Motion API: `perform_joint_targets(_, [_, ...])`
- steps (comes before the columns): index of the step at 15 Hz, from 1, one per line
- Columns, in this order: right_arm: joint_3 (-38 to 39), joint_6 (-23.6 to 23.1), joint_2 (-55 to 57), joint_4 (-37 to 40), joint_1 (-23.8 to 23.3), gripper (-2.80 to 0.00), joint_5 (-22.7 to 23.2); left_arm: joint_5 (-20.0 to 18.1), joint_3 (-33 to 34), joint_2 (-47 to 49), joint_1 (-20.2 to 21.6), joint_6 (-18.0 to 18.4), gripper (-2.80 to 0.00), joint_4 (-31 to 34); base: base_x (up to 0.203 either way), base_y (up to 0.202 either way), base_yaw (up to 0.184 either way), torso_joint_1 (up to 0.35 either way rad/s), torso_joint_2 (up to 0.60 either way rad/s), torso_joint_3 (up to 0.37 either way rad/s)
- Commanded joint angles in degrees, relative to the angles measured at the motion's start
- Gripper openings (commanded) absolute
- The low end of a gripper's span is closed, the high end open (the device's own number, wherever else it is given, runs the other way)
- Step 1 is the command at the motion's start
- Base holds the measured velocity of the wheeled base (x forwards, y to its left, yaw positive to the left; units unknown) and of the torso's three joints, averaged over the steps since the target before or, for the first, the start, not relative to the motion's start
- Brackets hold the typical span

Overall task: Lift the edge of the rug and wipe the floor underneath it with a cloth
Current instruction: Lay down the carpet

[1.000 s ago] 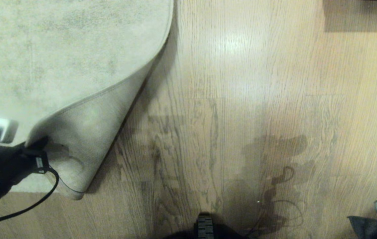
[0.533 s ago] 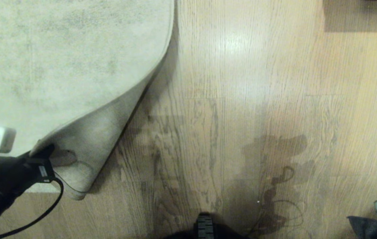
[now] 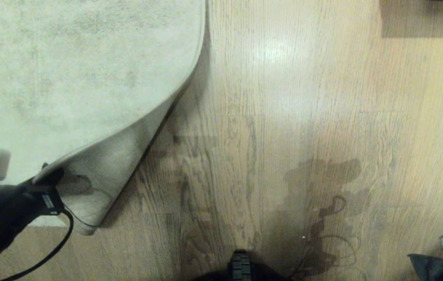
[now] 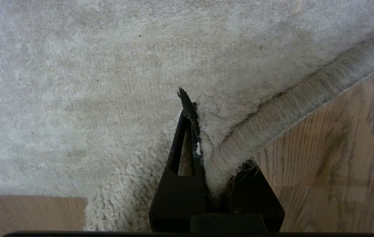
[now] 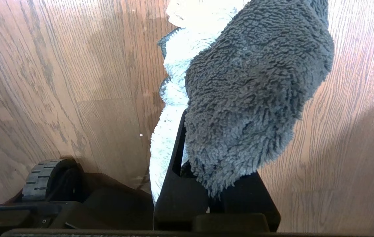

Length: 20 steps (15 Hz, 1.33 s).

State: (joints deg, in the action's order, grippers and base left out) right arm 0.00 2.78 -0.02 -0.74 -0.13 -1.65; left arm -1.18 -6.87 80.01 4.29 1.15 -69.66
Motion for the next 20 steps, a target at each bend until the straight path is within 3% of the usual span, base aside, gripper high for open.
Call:
perform_joint_targets(1, [0.00, 0.03, 0.11, -0.05, 0.05, -2.80, -0.02, -0.05, 0.49, -0.60, -0.07, -0.08, -2.80, -0.48, 0.000, 0.000, 0.000, 0.000, 0.00, 0.000])
perform_joint_targets(3, [0.00, 0.03, 0.06, -0.05, -0.03, -2.80, -0.02, -0.05, 0.54, -0.82, -0.07, -0.18, -2.80, -0.39, 0.000, 0.000, 0.000, 0.000, 0.00, 0.000])
perform_joint_targets(4, [0.00, 0.03, 0.09, -0.05, 0.02, -2.80, -0.02, -0.05, 0.73, -0.82, -0.07, -0.18, 0.00, -0.39, 0.000, 0.000, 0.000, 0.000, 0.00, 0.000])
perform_joint_targets(12, [0.00, 0.03, 0.11, -0.05, -0.02, -2.80, -0.02, -0.31, 1.11, -2.49, -0.13, -1.39, 0.00, -1.94, 0.000, 0.000, 0.000, 0.000, 0.00, 0.000])
perform_joint_targets(20, [0.00, 0.03, 0.11, -0.05, -0.04, -2.80, -0.02, -0.61, 5.03, -3.52, -0.14, -2.24, 0.00, -14.21, 0.000, 0.000, 0.000, 0.000, 0.00, 0.000])
